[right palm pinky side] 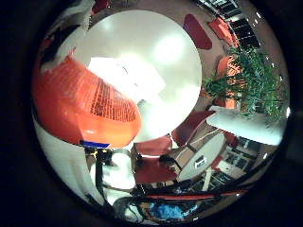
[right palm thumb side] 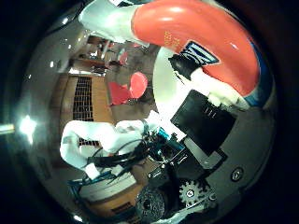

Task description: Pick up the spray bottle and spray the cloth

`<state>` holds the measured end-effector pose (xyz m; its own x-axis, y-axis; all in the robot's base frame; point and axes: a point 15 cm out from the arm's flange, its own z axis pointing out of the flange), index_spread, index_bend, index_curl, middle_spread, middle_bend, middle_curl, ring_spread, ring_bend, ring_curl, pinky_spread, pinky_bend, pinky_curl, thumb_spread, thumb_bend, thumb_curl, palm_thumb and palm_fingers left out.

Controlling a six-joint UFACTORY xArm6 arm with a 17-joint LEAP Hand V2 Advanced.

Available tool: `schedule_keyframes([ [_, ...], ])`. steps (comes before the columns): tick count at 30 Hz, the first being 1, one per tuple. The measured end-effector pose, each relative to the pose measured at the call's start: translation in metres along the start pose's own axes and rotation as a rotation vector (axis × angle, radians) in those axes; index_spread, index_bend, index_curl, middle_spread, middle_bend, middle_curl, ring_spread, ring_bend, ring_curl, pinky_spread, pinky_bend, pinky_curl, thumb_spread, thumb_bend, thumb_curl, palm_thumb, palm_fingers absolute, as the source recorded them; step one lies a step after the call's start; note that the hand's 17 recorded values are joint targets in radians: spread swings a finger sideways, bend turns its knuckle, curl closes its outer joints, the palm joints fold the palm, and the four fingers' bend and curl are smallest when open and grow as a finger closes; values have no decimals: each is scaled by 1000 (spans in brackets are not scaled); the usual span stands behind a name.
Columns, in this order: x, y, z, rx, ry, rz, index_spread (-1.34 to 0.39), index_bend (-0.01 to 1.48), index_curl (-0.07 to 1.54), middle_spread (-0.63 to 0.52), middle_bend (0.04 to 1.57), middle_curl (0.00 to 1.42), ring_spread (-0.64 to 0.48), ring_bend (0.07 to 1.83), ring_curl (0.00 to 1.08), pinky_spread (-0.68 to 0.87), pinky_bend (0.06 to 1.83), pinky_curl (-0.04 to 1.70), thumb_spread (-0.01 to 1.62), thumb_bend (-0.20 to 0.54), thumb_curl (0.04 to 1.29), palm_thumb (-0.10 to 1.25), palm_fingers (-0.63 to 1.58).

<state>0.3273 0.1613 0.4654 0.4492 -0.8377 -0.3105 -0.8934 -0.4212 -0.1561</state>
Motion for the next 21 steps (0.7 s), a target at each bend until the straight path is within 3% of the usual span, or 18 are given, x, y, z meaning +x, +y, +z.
schedule_keyframes([
  [14,-31,-31,125,196,-240,86,-217,1173,780,-98,1427,662,-224,1346,812,-201,1031,1432,933,-14,798,1037,1132],
  [21,-50,-55,139,316,-357,81,-218,1172,782,-98,1424,661,-220,1350,808,-202,1028,1432,931,-14,805,1042,1137],
])
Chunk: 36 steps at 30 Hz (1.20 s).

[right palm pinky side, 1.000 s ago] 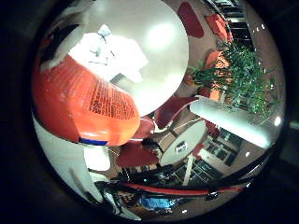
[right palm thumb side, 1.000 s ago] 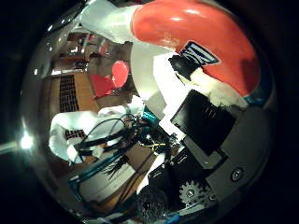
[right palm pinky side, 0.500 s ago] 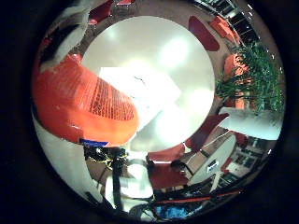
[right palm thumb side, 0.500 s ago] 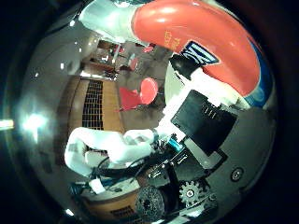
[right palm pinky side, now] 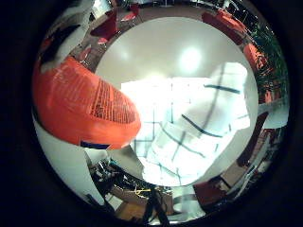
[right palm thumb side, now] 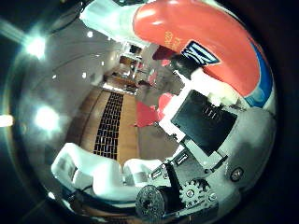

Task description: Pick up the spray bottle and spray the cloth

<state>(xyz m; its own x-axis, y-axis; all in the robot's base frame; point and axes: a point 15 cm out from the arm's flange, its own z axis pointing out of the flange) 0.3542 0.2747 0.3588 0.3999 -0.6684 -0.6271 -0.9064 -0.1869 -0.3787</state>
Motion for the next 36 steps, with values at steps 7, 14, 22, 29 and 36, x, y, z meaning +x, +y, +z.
schedule_keyframes([
  [7,7,-5,24,38,-108,18,-218,1167,783,-99,1424,662,-218,1355,801,-203,1027,1433,928,-14,809,1046,1136],
  [14,33,4,53,55,-135,31,-219,1172,787,-99,1425,662,-219,1355,800,-204,1028,1433,927,-14,807,1047,1134],
  [22,42,5,82,61,-191,43,-218,1170,791,-98,1425,662,-220,1354,801,-204,1029,1433,922,-14,813,1037,1134],
  [29,46,5,95,55,-205,45,-212,1170,794,-99,1423,663,-220,1355,802,-205,1030,1433,920,-14,818,1036,1132],
  [36,52,13,109,24,-207,53,-208,1170,796,-98,1422,662,-219,1355,799,-205,1026,1432,941,-16,812,996,1133],
])
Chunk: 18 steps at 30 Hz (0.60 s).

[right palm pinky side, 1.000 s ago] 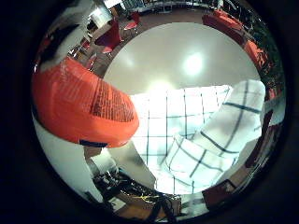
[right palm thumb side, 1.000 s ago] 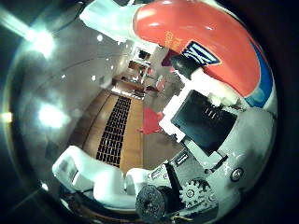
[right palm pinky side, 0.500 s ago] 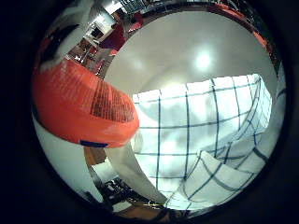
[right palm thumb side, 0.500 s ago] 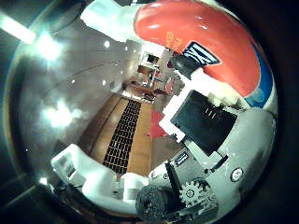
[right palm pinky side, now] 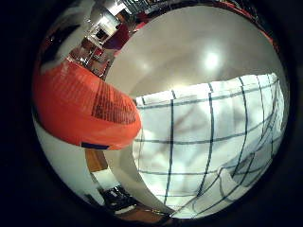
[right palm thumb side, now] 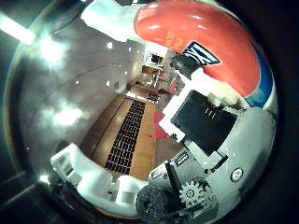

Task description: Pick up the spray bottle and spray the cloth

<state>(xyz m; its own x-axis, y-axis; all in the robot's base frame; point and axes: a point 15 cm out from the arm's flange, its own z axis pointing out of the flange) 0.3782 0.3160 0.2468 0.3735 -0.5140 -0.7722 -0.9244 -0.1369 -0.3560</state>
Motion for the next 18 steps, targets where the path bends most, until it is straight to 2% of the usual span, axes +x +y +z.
schedule_keyframes([
  [4,2,2,4,-10,-1,3,-212,1143,791,-97,1406,657,-217,1331,787,-210,1018,1382,935,-26,797,937,1131],
  [7,3,0,6,-13,0,-10,-230,1035,771,-108,1352,641,-212,1320,748,-234,995,1270,876,-32,784,894,1130],
  [10,4,2,8,-26,-1,-33,-272,827,747,-110,1289,621,-217,1285,702,-279,1000,1148,773,-34,776,873,1067],
  [13,-3,7,13,-57,-32,-42,-323,623,744,-138,1163,600,-242,1245,666,-343,1033,1045,679,-35,768,870,927],
  [18,-6,19,18,-123,-50,-71,-386,263,679,-178,1006,592,-293,1218,631,-447,1095,931,675,-28,737,884,642],
])
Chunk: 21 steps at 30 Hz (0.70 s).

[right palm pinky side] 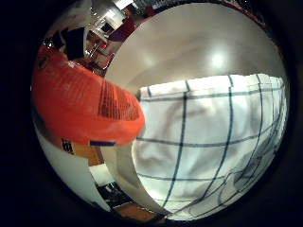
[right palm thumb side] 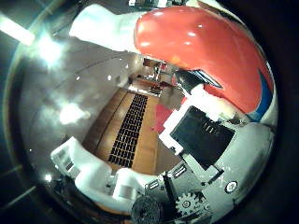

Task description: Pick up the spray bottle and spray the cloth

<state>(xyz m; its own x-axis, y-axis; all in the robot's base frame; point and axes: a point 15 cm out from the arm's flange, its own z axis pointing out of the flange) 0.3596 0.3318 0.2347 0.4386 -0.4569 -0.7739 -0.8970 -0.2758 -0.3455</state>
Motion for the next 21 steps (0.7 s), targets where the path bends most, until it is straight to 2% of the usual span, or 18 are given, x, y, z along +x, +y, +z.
schedule_keyframes([
  [2,1,2,0,-10,8,-9,-425,190,646,-190,910,583,-306,1216,626,-479,1088,893,729,-28,713,877,549],
  [6,3,4,-1,-21,16,-19,-462,212,596,-191,769,563,-295,1163,606,-432,938,842,920,-22,653,857,331],
  [12,1,3,-2,-18,17,-24,-438,276,531,-114,583,499,-210,928,527,-122,723,795,1020,-23,579,816,107],
  [16,-2,1,-7,-8,18,-32,-417,264,483,-58,496,454,-122,791,468,112,636,732,1030,-23,546,798,113],
  [21,-5,-4,-19,6,33,-53,-407,241,445,-25,419,419,-40,669,416,291,545,643,1032,-21,522,790,143],
])
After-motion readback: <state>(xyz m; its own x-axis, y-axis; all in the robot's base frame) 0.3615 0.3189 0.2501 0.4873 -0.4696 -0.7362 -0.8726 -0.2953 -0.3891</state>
